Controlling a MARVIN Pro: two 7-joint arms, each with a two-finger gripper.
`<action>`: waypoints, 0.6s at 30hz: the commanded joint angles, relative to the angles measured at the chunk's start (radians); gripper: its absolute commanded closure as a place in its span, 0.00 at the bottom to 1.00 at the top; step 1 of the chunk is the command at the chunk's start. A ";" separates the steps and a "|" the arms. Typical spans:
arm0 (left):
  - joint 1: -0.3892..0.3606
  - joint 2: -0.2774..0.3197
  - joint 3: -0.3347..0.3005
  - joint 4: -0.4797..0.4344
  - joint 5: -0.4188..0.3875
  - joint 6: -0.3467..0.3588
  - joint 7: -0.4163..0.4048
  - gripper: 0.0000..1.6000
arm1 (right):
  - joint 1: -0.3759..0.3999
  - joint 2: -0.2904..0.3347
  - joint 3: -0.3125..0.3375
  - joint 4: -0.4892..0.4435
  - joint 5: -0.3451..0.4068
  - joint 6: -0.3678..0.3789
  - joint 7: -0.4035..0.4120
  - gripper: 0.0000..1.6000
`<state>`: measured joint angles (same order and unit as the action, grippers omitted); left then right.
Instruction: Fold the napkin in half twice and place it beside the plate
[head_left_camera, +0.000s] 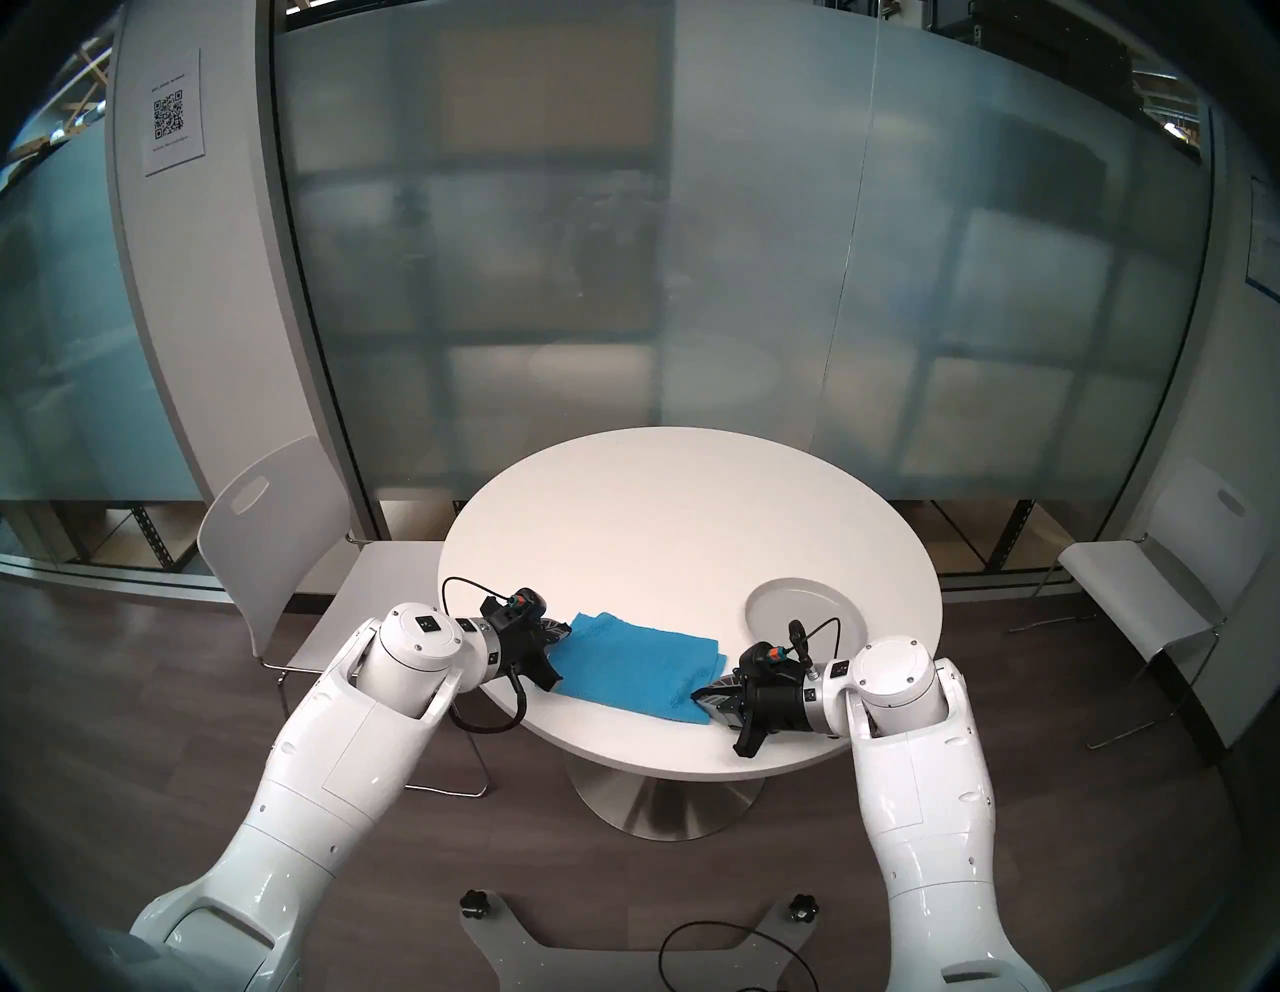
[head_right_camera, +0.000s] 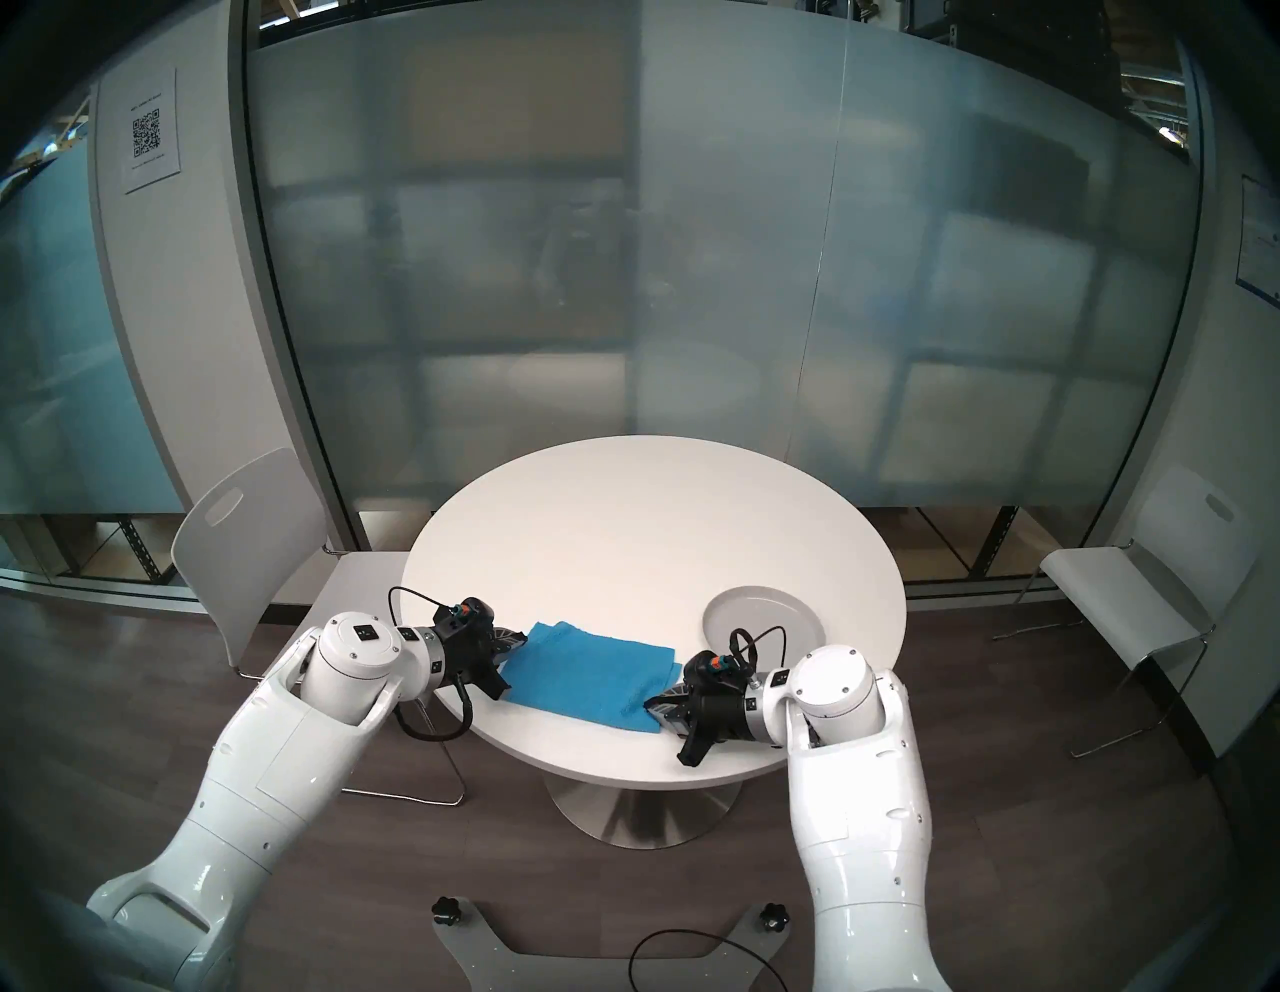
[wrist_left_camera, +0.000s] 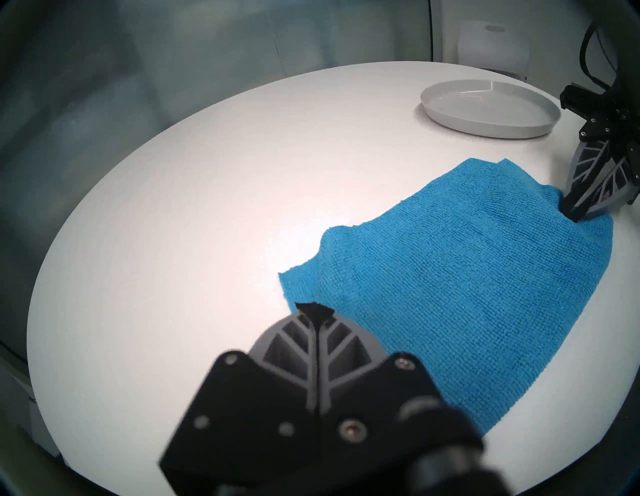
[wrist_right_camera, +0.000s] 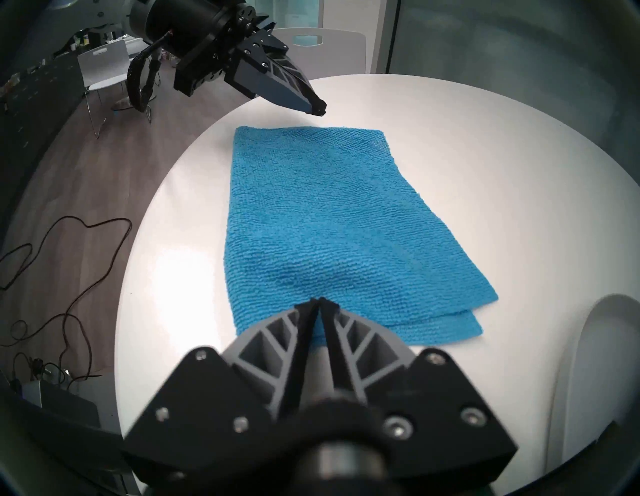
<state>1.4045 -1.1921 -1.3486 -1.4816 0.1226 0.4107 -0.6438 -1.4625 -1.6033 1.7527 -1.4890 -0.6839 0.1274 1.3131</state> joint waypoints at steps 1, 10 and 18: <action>-0.004 0.024 -0.022 -0.036 -0.020 0.060 -0.039 0.89 | 0.008 -0.002 -0.001 -0.005 0.006 -0.006 0.003 0.60; -0.006 0.021 -0.050 -0.047 -0.051 0.151 -0.067 0.73 | 0.014 0.000 0.002 0.005 0.007 -0.012 0.005 0.60; -0.002 0.025 -0.055 -0.057 -0.059 0.196 -0.084 0.58 | 0.017 0.000 0.006 0.009 0.007 -0.016 0.009 0.60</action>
<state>1.4069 -1.1676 -1.3949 -1.5100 0.0725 0.5854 -0.7206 -1.4565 -1.6028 1.7542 -1.4803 -0.6834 0.1131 1.3233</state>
